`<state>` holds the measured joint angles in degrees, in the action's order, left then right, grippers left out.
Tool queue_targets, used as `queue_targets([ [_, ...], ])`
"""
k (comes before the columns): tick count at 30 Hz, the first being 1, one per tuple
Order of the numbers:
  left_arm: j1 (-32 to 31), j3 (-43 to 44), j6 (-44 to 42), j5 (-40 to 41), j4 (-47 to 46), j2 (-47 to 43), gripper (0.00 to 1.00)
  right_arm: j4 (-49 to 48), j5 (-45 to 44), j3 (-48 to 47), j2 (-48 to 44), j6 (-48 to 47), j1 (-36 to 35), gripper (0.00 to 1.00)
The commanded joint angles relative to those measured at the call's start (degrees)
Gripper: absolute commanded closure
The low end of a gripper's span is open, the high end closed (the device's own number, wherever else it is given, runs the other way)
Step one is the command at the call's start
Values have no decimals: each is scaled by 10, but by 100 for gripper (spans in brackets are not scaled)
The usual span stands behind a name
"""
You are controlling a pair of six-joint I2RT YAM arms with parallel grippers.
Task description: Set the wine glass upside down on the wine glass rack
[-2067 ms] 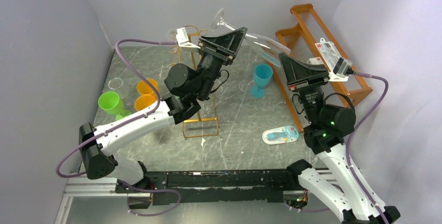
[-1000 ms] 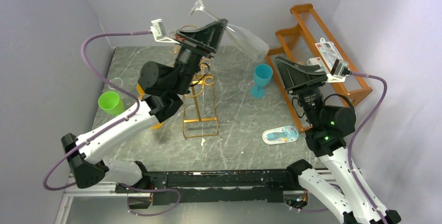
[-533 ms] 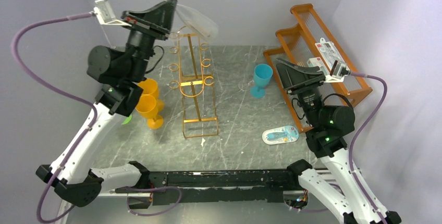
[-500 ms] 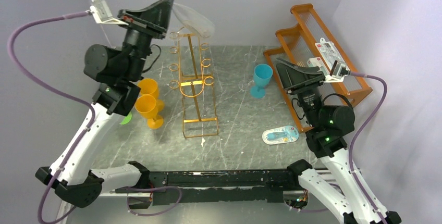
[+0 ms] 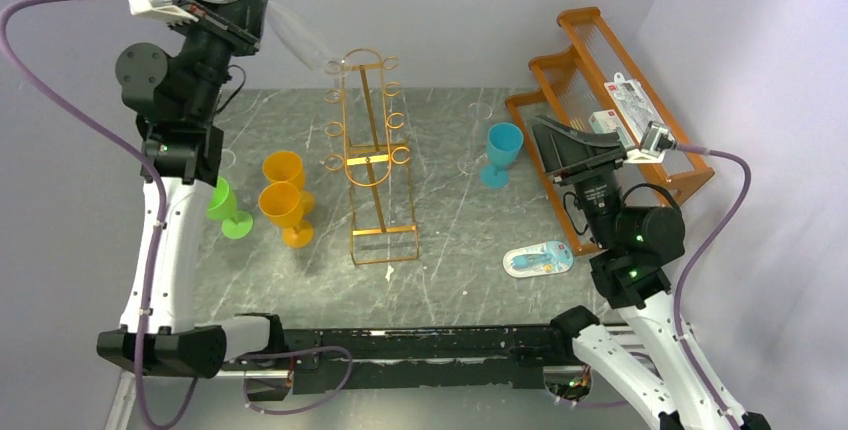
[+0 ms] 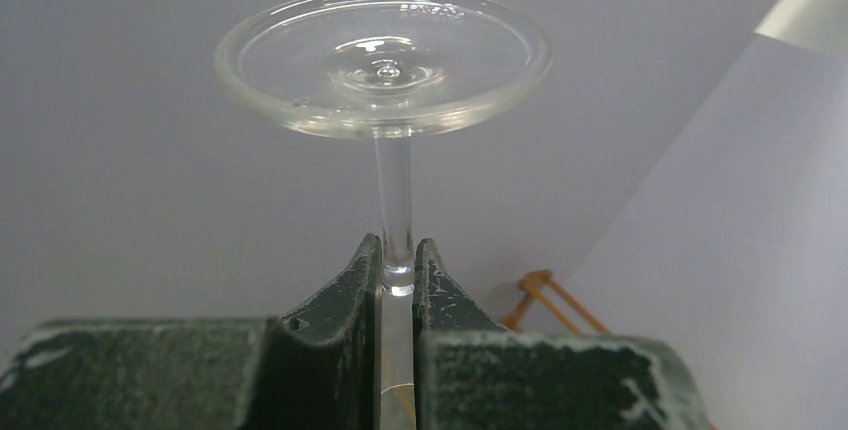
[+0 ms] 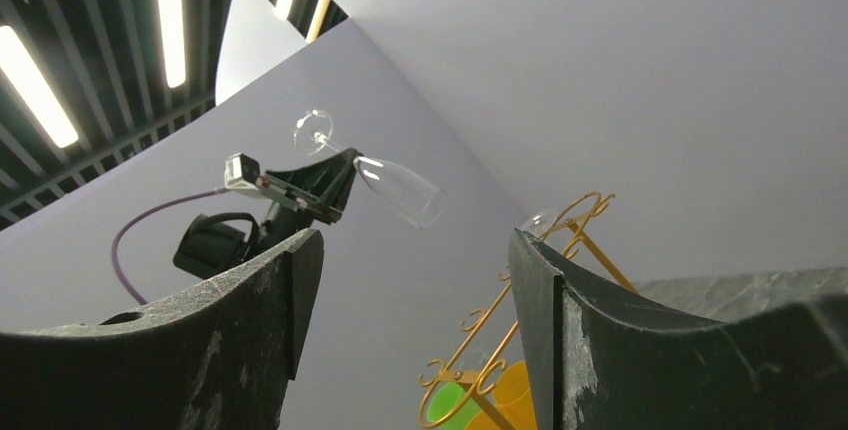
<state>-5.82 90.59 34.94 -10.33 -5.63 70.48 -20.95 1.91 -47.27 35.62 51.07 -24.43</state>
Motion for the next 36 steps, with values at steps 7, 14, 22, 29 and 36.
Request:
queue_targets([
  [7,175,-30,-48,-159,29,-16,95,12,-7,-3,0,-14,1,28],
  [14,180,-107,-145,-168,42,-36,95,27,-3,5,8,-17,1,28],
  [22,180,-219,-167,-251,-43,-53,95,106,4,13,23,-31,2,28],
  [29,179,-309,-155,-350,-177,-54,95,127,27,41,35,-29,1,28],
  [36,175,-383,-109,-391,-330,-59,95,112,48,64,43,-17,2,28],
])
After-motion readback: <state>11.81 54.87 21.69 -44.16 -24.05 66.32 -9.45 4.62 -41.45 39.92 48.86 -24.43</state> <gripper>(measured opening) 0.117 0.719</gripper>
